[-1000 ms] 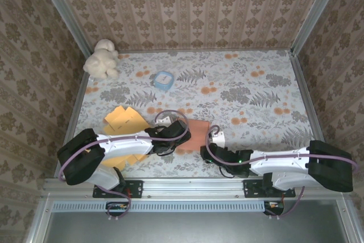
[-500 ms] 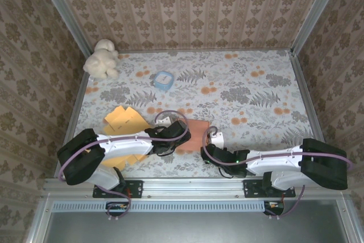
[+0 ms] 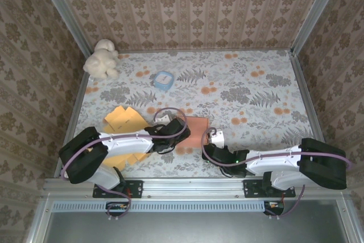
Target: Fold the paper box
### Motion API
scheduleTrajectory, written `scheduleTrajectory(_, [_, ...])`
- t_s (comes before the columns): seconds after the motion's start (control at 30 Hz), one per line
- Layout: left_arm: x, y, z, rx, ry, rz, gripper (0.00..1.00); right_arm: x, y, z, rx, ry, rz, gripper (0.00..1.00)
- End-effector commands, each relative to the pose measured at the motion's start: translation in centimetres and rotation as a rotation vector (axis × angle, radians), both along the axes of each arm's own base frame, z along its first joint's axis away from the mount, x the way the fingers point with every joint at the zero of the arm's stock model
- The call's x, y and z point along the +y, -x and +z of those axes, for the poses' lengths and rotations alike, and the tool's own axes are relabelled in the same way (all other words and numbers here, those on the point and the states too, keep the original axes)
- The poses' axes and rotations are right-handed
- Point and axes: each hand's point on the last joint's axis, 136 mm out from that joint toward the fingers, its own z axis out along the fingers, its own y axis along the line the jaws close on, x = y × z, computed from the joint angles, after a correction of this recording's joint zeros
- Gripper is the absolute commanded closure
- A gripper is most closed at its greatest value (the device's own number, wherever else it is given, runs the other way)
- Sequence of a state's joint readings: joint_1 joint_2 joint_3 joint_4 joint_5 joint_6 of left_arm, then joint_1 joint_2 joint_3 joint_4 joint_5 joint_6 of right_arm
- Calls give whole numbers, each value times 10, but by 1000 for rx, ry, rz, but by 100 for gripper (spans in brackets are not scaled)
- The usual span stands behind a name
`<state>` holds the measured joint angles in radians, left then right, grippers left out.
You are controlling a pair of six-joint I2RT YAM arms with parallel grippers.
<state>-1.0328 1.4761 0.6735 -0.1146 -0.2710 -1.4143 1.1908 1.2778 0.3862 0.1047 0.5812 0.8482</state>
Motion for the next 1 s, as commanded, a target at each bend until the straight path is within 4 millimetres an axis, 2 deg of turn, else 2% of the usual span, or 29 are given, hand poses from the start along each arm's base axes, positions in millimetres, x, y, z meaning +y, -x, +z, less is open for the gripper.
scheduleTrajectory(0.0, [18,9,-26,69,-87,3,25,-4,-9,-1,-65,45,9,73])
scheduleTrajectory(0.3, [11,9,-32,92,-80,-17,25,0,-19,-24,-46,105,18,73])
scheduleTrajectory(0.6, [7,11,-34,98,-73,-43,26,5,-44,-15,-132,165,16,73])
scheduleTrajectory(0.77, [-1,11,-33,98,-56,-69,26,10,-61,-18,-133,206,12,73])
scheduleTrajectory(0.97, [-11,14,-32,108,-45,-105,27,26,-74,-19,-144,127,34,72])
